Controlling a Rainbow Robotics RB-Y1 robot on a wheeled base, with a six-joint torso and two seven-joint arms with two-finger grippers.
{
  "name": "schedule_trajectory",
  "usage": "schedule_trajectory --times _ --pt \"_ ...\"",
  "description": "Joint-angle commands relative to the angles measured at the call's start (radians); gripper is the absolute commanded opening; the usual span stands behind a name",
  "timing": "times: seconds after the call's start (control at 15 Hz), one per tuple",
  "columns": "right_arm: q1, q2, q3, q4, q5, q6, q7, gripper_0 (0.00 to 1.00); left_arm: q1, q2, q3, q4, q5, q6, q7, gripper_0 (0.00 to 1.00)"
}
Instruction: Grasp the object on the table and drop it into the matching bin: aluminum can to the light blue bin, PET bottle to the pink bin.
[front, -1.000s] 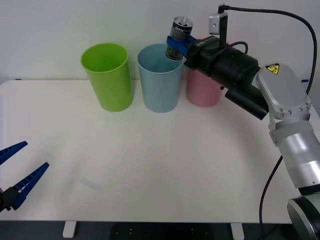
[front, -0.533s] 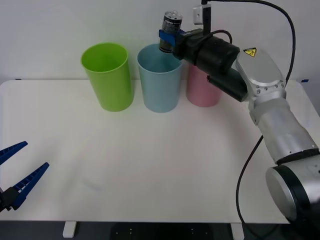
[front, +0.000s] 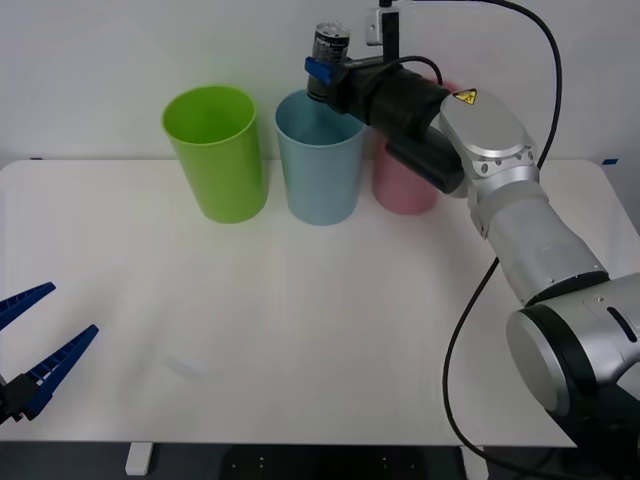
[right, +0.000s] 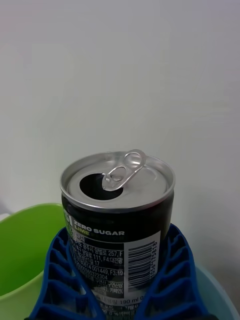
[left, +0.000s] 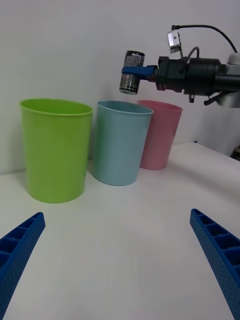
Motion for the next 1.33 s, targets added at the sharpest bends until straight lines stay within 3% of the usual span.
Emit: schedule_trajectory --times 0.07,0.13,0.2,0.27,0.33,1.07,1.33 --pt "0.000 -0.001 0.003 0.000 0.000 -0.001 0.008 0.02 0.000 0.000 0.000 0.000 0.000 0.000 0.000 1.00" --pt "0.001 0.001 0.003 0.000 0.000 -0.001 0.011 0.05 0.000 0.000 0.000 0.000 0.000 0.000 0.000 1.00" --pt "0.000 0.001 0.003 0.000 0.000 -0.001 0.015 0.32 0.000 0.000 0.000 0.000 0.000 0.000 0.000 1.00" --pt "0.001 -0.001 0.003 0.000 0.000 -0.001 0.022 0.94 0.000 0.000 0.000 0.000 0.000 0.000 0.000 1.00" --pt "0.000 0.001 0.003 0.000 0.000 -0.001 0.026 1.00 0.000 0.000 0.000 0.000 0.000 0.000 0.000 1.00" --pt "0.013 -0.021 0.004 0.000 -0.075 -0.057 0.061 1.00 0.000 0.000 0.000 0.000 0.000 0.000 0.000 1.00" --pt "0.087 -0.053 0.027 -0.092 -0.101 -0.068 0.072 1.00 0.000 0.000 0.000 0.000 0.000 0.000 0.000 1.00"
